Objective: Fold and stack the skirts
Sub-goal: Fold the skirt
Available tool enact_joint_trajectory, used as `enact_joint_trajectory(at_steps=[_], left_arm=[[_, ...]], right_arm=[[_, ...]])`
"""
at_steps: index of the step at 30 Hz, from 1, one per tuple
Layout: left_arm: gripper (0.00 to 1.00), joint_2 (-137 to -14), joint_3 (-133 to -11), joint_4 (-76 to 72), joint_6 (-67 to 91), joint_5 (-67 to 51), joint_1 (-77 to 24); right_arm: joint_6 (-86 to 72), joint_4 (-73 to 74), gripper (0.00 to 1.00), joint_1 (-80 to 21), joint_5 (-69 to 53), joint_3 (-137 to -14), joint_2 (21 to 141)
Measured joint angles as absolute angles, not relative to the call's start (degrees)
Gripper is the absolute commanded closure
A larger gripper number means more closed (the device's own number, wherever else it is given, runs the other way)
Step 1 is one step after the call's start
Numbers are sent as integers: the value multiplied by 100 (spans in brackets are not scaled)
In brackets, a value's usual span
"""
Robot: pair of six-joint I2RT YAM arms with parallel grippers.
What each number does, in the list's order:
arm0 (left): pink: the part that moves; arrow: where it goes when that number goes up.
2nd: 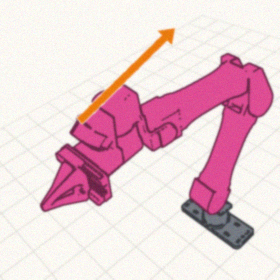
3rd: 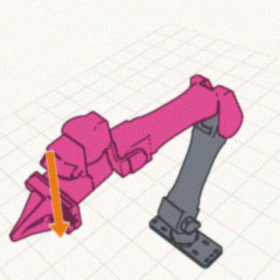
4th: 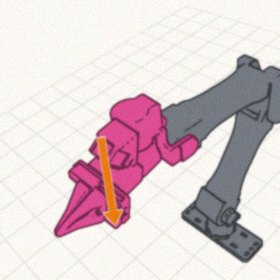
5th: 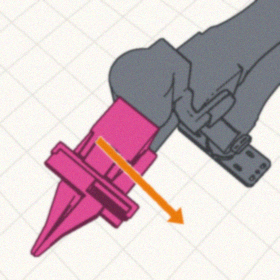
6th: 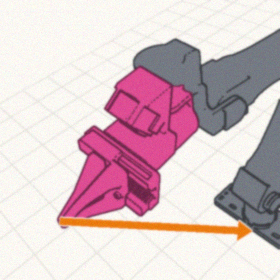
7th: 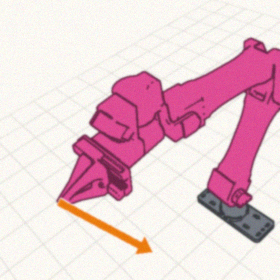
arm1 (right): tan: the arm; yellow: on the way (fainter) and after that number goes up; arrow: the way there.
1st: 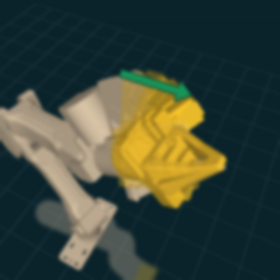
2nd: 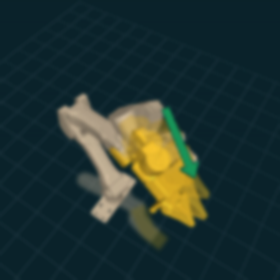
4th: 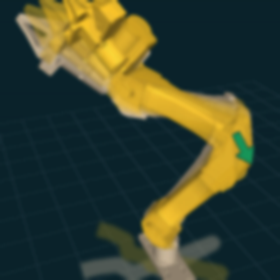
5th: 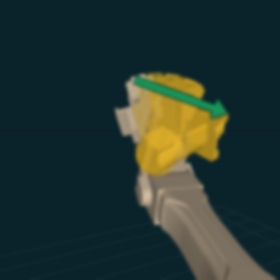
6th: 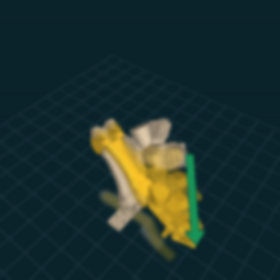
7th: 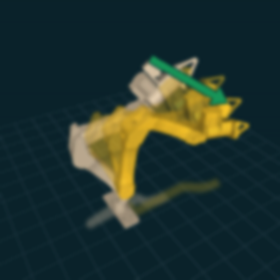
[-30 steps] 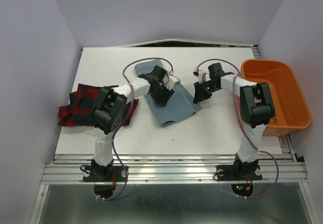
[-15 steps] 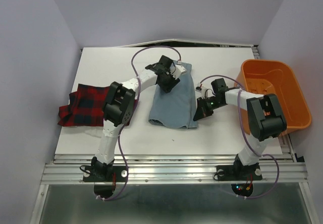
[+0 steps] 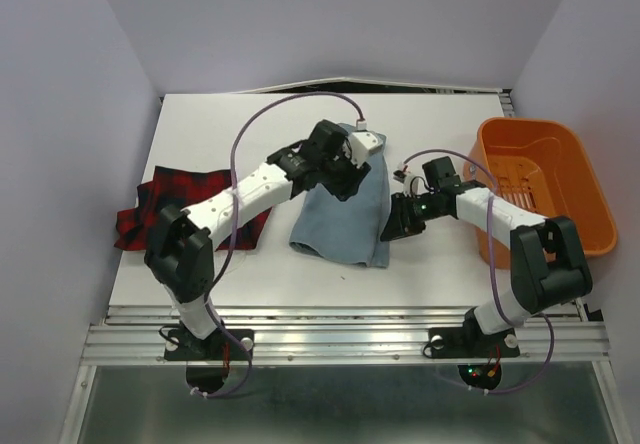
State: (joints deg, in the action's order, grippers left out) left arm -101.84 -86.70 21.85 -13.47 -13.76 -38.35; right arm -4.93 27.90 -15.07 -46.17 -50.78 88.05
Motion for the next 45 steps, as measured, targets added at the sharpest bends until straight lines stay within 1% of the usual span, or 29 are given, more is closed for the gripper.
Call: enact_joint_trajectory(at_steps=[1, 3, 6, 10, 14, 18, 27, 30, 31, 34, 35, 36, 37, 38, 45], left_arm=[[50, -9880, -8414, 2091, -1131, -1297, -4165], [52, -9682, -8093, 1957, -904, -1251, -4595], [53, -9747, -7638, 1780, -517, -1177, -5113], [53, -10049, -7314, 1750, -143, -1076, -5461], [52, -10278, -7275, 1664, 161, -1015, -5653], [51, -10385, -7275, 1479, 360, -1004, -5771], [54, -10971, -7277, 1350, 565, -836, -5878], [60, -11019, -7277, 1337, 609, -738, -5881], [66, -11019, -7279, 1337, 609, -714, -5883], [78, -11021, -7279, 1345, 622, -655, -5889], [87, -11019, -7279, 1347, 617, -635, -5889], [90, -11017, -7279, 1347, 624, -626, -5887], [98, -11013, -7279, 1350, 600, -620, -5887], [100, -11000, -7279, 1350, 600, -622, -5887], [100, -10530, -7279, 1391, 582, -906, -5887]], right_arm=[[-633, 2797, 69, -1507, -4397, -5041, 8764], [-788, 2781, 70, -1507, -4163, -5011, 8774], [-1035, 2753, 70, -1507, -3868, -4921, 8855], [-1216, 2606, 70, -1507, -3717, -4783, 9074], [-1337, 2491, 70, -1496, -3649, -4639, 9314], [-1448, 2416, 73, -1496, -3669, -4600, 9415], [-1546, 2196, 78, -1468, -3948, -4600, 9738], [-1546, 2187, 81, -1463, -3981, -4600, 9749], [-1546, 2182, 82, -1463, -3981, -4600, 9751], [-1546, 2180, 89, -1463, -3981, -4591, 9754], [-1551, 2182, 90, -1466, -3981, -4591, 9754], [-1553, 2180, 94, -1463, -3983, -4589, 9758], [-1555, 2178, 97, -1466, -3988, -4587, 9758], [-1566, 2174, 99, -1466, -3990, -4580, 9758], [-1629, 2093, 99, -1459, -4104, -4523, 9762]])
